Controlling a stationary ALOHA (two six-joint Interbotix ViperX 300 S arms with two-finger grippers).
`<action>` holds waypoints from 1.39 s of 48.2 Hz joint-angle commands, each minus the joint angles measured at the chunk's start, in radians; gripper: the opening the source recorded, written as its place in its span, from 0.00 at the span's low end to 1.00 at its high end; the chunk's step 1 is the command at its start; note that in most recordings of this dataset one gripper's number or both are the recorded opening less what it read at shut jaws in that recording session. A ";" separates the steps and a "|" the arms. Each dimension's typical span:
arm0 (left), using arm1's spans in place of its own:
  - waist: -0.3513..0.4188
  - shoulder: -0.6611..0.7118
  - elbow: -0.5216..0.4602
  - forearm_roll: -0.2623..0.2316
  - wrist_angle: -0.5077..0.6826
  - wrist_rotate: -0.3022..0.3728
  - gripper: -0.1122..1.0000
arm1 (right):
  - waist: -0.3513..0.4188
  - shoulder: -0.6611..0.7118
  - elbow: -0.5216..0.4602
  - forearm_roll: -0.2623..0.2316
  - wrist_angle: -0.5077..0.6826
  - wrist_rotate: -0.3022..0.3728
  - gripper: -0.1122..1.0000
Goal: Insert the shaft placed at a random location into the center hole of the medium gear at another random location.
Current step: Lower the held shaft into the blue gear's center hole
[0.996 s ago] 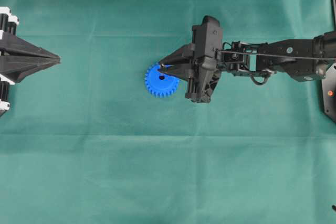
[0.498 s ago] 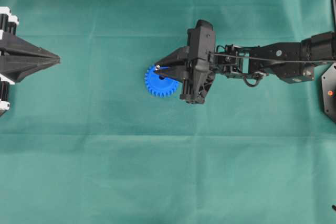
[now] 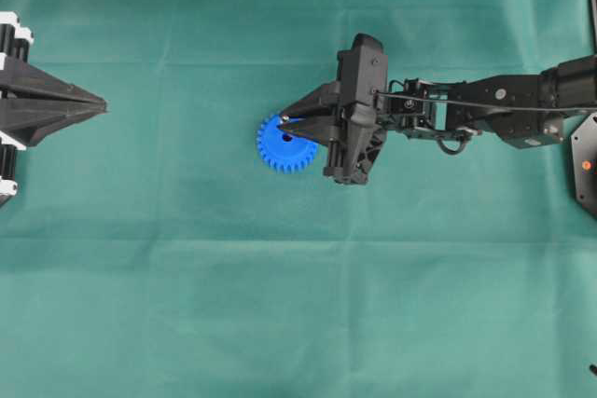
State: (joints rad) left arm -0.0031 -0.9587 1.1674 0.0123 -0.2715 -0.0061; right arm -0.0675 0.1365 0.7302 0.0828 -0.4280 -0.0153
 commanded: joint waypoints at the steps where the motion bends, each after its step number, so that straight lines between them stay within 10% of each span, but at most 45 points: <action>1: 0.000 0.008 -0.021 0.000 -0.005 -0.002 0.10 | 0.002 -0.057 -0.006 0.000 -0.002 -0.005 0.22; 67: 0.000 0.008 -0.020 0.002 -0.005 -0.002 0.10 | 0.012 0.043 -0.008 0.006 -0.124 -0.005 0.22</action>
State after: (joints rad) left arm -0.0031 -0.9587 1.1674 0.0107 -0.2715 -0.0061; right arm -0.0537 0.1948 0.7394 0.0844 -0.5354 -0.0138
